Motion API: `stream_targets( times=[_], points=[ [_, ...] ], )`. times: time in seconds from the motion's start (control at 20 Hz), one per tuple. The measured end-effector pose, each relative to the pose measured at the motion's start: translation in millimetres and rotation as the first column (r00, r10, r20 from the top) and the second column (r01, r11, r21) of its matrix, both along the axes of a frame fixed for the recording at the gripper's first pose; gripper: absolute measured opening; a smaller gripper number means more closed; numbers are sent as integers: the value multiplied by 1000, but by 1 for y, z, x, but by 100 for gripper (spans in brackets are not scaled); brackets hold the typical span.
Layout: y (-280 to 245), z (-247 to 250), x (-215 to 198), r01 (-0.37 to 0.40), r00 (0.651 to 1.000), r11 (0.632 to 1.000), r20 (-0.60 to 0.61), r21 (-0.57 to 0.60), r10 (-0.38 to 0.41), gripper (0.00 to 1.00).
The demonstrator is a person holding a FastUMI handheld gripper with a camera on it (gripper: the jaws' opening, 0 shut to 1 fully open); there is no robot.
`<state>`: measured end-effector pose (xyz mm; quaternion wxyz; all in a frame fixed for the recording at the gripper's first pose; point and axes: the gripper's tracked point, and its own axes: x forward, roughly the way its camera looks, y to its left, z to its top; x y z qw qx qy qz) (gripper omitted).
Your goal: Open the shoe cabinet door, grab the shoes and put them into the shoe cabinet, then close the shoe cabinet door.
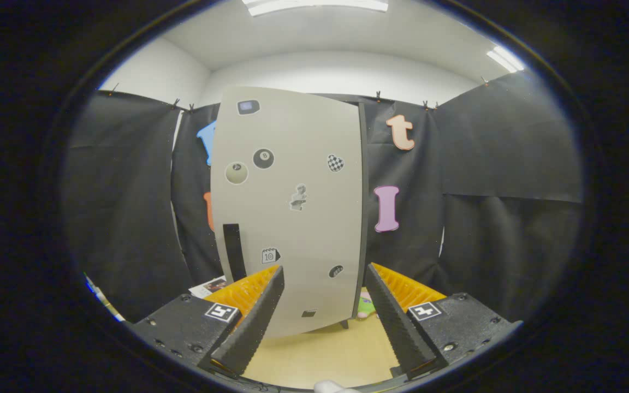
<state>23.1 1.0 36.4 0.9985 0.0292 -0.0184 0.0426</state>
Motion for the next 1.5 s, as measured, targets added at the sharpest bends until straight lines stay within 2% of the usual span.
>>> stream_targets(
  times=[0.35, 0.55, 1.5],
  points=[
    [-17, 7, -37, 42, 998, 999, 37, -19, -41, 98],
    [-22, 0, -45, 55, 998, 998, 39, 12, -56, 98],
    [-26, -4, -43, 59, 998, 998, 25, 6, -59, 98]
  ],
)
